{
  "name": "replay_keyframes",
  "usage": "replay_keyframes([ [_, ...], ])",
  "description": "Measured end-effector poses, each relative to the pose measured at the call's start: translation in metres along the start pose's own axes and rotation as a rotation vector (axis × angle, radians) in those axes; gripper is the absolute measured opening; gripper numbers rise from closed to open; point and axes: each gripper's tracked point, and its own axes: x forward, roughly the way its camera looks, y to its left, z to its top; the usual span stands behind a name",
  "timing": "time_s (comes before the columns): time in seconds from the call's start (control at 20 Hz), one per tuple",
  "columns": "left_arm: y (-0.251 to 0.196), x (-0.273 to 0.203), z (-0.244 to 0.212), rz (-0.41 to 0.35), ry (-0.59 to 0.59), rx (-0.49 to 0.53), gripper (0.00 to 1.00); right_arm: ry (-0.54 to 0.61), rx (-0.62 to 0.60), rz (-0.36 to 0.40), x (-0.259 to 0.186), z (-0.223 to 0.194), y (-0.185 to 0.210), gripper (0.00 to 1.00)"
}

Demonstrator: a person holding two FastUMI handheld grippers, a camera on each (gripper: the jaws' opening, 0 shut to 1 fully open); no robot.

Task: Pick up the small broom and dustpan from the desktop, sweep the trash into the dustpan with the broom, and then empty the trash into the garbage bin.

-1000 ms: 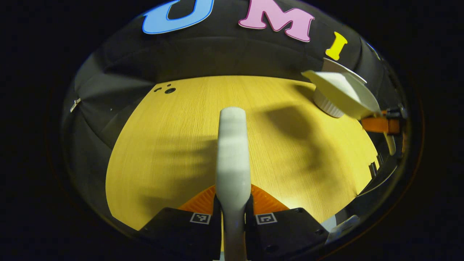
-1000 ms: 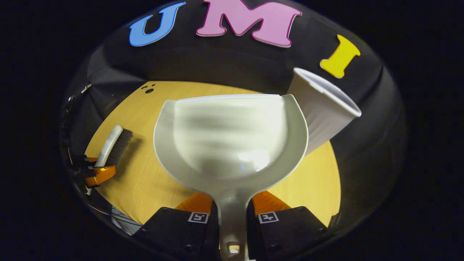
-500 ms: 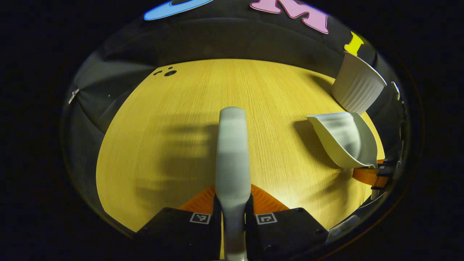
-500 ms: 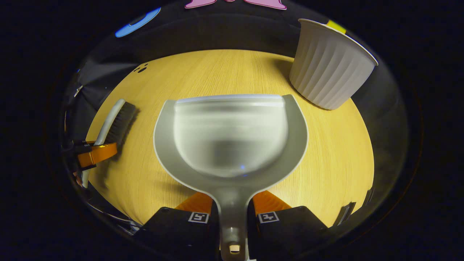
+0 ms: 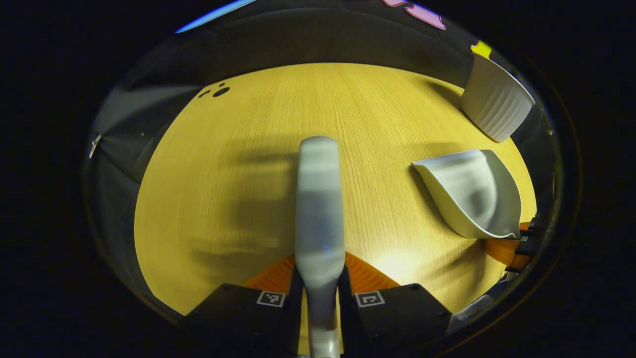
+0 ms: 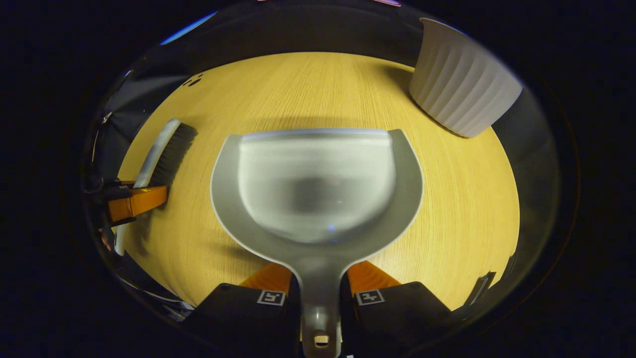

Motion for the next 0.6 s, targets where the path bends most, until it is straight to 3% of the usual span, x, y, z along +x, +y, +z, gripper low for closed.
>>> replay_keyframes([
  [0.1,0.0,-0.001,-0.001,-0.022,0.003,0.0,0.34,0.001,0.0,0.006,-0.001,-0.001,0.001,0.43],
  [0.15,-0.006,-0.002,-0.001,-0.049,-0.004,0.0,0.43,0.004,0.003,0.017,-0.002,-0.001,0.003,0.35],
  [0.2,-0.013,-0.005,-0.002,-0.073,-0.01,0.0,0.53,0.006,0.005,0.026,-0.002,-0.002,0.004,0.41],
  [0.35,-0.016,-0.02,-0.003,-0.083,-0.032,-0.012,0.98,-0.006,-0.023,0.013,-0.006,0.003,-0.001,1.0],
  [0.6,-0.023,-0.059,0.001,-0.115,-0.112,-0.089,0.96,-0.064,-0.008,0.029,-0.039,0.016,-0.001,0.98],
])
